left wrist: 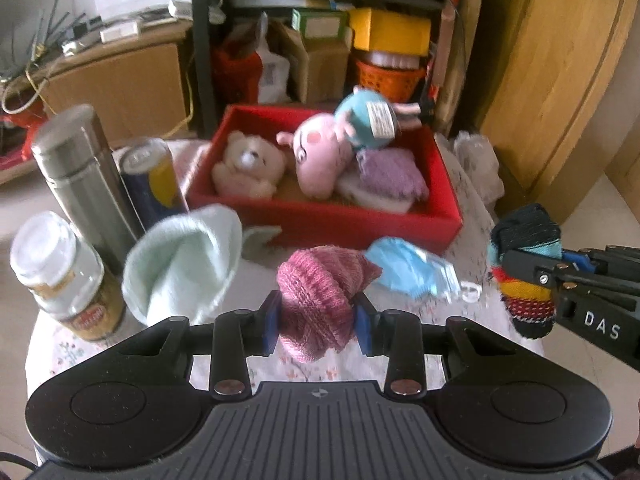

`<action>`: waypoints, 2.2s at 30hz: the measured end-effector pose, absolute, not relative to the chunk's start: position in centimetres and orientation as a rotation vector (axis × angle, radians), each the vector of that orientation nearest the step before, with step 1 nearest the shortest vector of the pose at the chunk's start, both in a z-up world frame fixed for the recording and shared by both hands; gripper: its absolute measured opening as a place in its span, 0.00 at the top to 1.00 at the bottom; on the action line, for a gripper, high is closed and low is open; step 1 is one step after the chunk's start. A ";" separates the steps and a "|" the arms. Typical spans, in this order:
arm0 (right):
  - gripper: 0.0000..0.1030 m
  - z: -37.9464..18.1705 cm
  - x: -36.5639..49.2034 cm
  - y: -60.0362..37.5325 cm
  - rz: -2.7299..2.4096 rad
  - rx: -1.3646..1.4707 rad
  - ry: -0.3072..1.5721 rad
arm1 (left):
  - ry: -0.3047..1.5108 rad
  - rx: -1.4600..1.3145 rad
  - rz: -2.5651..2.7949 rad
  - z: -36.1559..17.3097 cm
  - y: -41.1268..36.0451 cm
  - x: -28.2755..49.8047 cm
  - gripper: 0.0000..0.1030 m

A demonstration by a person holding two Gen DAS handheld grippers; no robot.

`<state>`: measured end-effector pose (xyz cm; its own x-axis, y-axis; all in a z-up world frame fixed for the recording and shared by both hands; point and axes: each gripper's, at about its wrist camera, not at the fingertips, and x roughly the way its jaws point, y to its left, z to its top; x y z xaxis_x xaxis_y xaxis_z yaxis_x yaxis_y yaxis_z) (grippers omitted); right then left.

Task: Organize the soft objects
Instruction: 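Lift and carry the pink hat with the left tool while the right tool carries the beanie to the box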

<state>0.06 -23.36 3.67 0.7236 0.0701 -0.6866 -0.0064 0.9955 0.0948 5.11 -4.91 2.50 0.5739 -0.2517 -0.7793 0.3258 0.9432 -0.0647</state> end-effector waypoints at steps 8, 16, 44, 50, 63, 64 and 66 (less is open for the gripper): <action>1.00 4.8 1.5 -24.4 0.001 0.093 0.716 | 0.861 0.057 -0.321 3.5 -4.9 6.1 0.63; 1.00 5.3 2.7 -25.2 -0.025 0.106 0.688 | 0.819 0.050 -0.300 4.4 -4.7 6.4 0.62; 1.00 6.6 7.4 -26.1 -0.045 0.123 0.640 | 0.756 0.010 -0.259 6.2 -5.1 9.8 0.60; 1.00 6.7 9.0 -26.2 -0.049 0.115 0.637 | 0.751 0.000 -0.246 6.4 -5.2 11.3 0.60; 1.00 6.3 12.7 -26.7 -0.052 0.118 0.649 | 0.748 -0.009 -0.227 6.5 -6.1 14.7 0.60; 1.00 6.3 12.9 -26.6 -0.050 0.119 0.649 | 0.748 -0.008 -0.226 6.5 -6.2 14.9 0.60; 1.00 6.2 13.4 -26.6 -0.048 0.120 0.651 | 0.747 -0.012 -0.222 6.5 -6.3 15.4 0.60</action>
<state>13.39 -26.60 6.17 0.7944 -0.0067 -0.6073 0.0823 0.9919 0.0966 15.42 -6.33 6.47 0.7113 -0.2045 -0.6725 0.1963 0.9765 -0.0893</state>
